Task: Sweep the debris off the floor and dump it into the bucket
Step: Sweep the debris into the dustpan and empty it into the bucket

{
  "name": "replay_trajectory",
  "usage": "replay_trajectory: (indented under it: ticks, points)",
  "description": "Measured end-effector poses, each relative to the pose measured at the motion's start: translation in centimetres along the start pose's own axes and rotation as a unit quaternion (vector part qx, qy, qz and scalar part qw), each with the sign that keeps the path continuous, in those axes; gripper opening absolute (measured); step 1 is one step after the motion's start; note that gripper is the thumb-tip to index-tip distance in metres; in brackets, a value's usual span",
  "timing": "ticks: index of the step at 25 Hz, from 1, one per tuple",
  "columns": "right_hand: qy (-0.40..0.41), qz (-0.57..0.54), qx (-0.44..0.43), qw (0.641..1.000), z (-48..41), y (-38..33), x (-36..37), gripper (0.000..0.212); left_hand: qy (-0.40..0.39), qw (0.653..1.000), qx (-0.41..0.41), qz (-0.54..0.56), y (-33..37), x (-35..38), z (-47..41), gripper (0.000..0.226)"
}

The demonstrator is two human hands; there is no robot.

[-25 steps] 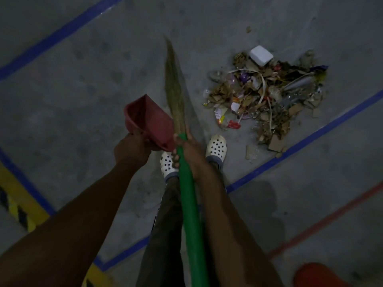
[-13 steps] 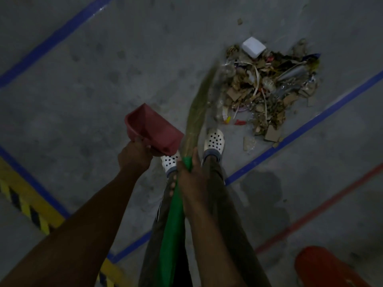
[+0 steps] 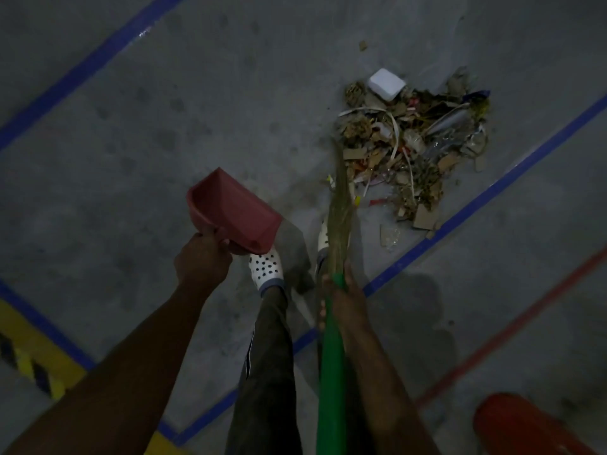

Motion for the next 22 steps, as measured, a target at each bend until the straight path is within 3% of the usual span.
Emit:
replay_trajectory:
  ticks: [3,5,9,12,17,22]
  points:
    - [-0.059,-0.036,-0.014,0.997,5.4,-1.3,1.1,0.025,0.014,0.999,0.023,0.021,1.3,-0.5,-0.2,0.044]
    - [-0.12,-0.036,-0.036,0.992,4.4,-5.2,3.0,0.022,0.024,0.999,0.028,0.022,2.2,-1.1,-0.8,0.043]
    - [-0.105,-0.105,-0.081,0.986,-6.4,-16.0,4.3,0.056,0.039,0.998,0.045,0.012,4.4,-2.7,-3.3,0.044]
    - [-0.063,-0.133,-0.068,0.987,-12.7,-20.2,2.7,0.06,0.06,0.995,0.075,0.013,5.9,-3.6,-5.1,0.043]
    - [-0.04,-0.165,-0.045,0.984,-7.0,-15.4,0.7,0.05,0.07,0.993,0.093,0.019,8.0,-4.7,-6.1,0.043]
    - [-0.131,-0.189,-0.028,0.973,2.3,-9.6,2.3,0.065,0.035,0.995,0.096,0.012,9.2,-3.3,-5.4,0.043]
Point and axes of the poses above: each hand's wrist, its own z-axis away from the middle knuckle, its own x-axis out of the palm, y = z × x, the point moved 5 cm from there along -z, towards the middle knuckle, and after that the axes turned 8 degrees about z, right-handed, at the moved point
